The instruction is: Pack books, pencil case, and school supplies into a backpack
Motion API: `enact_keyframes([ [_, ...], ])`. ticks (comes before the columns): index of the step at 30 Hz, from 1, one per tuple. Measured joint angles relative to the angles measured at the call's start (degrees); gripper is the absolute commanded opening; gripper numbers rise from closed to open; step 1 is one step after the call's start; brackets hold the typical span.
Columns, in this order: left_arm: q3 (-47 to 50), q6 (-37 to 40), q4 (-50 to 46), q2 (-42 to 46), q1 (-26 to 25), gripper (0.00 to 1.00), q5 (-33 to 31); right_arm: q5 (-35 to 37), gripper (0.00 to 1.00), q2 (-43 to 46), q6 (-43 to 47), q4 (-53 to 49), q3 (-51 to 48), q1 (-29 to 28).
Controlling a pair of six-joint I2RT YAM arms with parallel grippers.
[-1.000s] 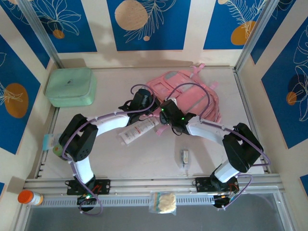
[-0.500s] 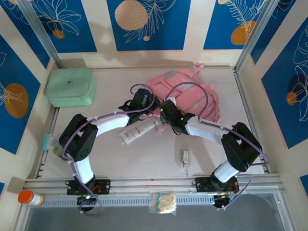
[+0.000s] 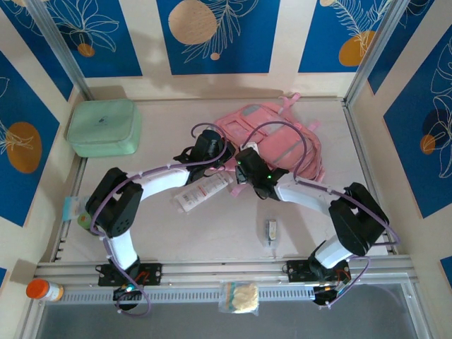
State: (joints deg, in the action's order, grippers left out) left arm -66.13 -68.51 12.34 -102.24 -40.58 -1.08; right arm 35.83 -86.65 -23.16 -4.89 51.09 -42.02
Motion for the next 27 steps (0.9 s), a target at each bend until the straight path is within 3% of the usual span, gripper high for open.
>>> enact_keyframes([
  [8,0.3,0.0,0.1,0.6,0.3,0.00,3.8,-4.1,0.00,6.4,-5.0,-4.9,-2.4,0.0],
  [21,2.1,-0.2,-0.4,0.6,0.9,0.00,5.8,-10.2,0.00,17.2,-13.5,-17.2,-9.1,4.9],
  [27,2.3,-0.4,-0.2,0.6,1.4,0.00,6.1,-13.2,0.00,22.4,-12.4,-19.7,-11.2,7.1],
])
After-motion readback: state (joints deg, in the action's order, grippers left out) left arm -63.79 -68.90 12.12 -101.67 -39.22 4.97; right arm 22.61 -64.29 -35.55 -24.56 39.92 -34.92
